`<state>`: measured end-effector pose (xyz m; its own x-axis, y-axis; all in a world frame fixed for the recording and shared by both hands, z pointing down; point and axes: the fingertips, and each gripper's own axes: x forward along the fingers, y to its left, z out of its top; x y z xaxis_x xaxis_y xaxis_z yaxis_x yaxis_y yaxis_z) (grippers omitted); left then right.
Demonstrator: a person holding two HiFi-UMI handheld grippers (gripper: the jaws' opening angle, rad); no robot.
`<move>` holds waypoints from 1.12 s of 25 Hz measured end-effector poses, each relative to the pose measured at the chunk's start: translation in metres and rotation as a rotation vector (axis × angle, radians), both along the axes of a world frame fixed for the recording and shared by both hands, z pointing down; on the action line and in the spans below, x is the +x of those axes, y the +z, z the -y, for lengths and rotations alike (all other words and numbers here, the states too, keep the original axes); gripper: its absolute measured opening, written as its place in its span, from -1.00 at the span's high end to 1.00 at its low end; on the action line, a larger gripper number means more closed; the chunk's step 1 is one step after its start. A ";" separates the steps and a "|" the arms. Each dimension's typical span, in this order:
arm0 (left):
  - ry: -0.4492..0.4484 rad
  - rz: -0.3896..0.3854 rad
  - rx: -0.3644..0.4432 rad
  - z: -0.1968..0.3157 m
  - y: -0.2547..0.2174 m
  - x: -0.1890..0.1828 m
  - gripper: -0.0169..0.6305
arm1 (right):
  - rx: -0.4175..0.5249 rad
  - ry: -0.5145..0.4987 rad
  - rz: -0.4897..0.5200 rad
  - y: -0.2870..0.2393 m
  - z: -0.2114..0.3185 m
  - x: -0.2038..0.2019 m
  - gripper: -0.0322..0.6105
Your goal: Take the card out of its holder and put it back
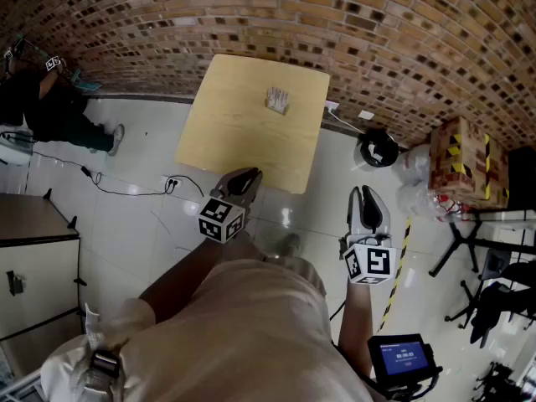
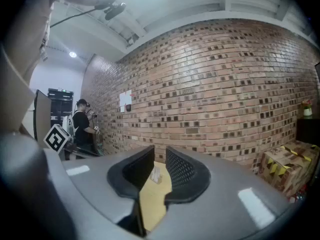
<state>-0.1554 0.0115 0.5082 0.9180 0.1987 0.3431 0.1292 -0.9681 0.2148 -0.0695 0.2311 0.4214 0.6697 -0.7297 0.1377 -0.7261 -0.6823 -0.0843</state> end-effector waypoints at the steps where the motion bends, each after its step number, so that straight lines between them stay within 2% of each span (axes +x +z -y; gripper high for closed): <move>1: -0.001 0.001 -0.002 0.001 0.001 0.004 0.78 | -0.005 -0.005 -0.002 0.002 0.001 0.002 0.68; 7: -0.016 -0.007 0.032 0.000 -0.005 0.006 0.76 | -0.003 -0.101 -0.012 -0.004 0.007 0.001 0.68; 13: -0.132 -0.009 0.045 0.001 -0.003 -0.011 0.71 | 0.008 -0.204 -0.012 0.001 -0.001 -0.002 0.68; 18: -0.216 0.035 0.019 0.007 0.002 -0.006 0.70 | -0.009 -0.242 0.050 0.021 0.001 0.025 0.68; 23: -0.236 0.059 0.011 0.024 0.010 -0.011 0.70 | -0.010 -0.261 0.085 0.039 0.025 0.034 0.68; 28: -0.200 0.056 0.019 0.055 0.012 0.013 0.69 | -0.017 -0.247 0.094 0.043 0.059 0.054 0.68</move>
